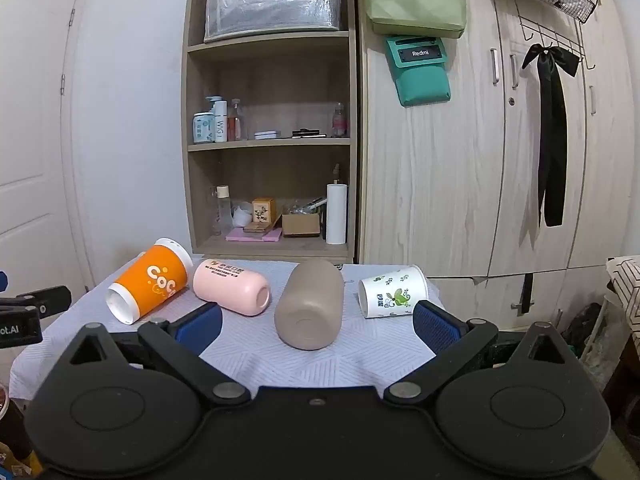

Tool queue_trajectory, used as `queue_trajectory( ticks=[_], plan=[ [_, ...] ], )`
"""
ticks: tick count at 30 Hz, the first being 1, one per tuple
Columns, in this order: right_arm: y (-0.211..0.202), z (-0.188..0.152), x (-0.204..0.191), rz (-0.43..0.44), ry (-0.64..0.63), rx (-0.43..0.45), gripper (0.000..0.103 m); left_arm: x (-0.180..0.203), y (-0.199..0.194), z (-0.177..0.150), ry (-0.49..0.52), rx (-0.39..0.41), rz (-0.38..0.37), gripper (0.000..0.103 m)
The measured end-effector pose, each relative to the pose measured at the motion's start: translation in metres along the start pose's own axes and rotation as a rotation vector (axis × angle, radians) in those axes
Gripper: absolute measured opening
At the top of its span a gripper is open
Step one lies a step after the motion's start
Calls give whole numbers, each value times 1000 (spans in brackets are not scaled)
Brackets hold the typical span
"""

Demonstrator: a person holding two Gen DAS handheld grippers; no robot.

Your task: Flip cup upright

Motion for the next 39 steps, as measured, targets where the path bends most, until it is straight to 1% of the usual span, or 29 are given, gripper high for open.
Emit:
queue_trajectory(
  ticks=[6, 14, 24, 32, 39],
  plan=[
    [0, 1, 0, -3, -4, -3, 103, 0, 0, 0, -1, 1, -3, 103],
    [0, 1, 1, -4, -4, -7, 103, -4, -3, -2, -19, -4, -38, 103],
    [0, 0, 1, -5, -6, -10, 103, -8, -4, -3, -20, 8, -33, 103],
    [0, 0, 1, -8, -8, -9, 103, -10, -5, -3, -36, 3, -58, 103],
    [1, 0, 1, -7, -9, -12, 103, -11, -6, -3, -48, 10, -61, 103]
  ],
)
Point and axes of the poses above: each gripper's, at about its wrist camera, not at the fingertips, and y roughly the way its jaws point, x to its right, z to its top, the point moved 4 cm from there along y, roughly the way its jaws point, and after that the axes turned 2 degrees about z, right-handed, at the moved point
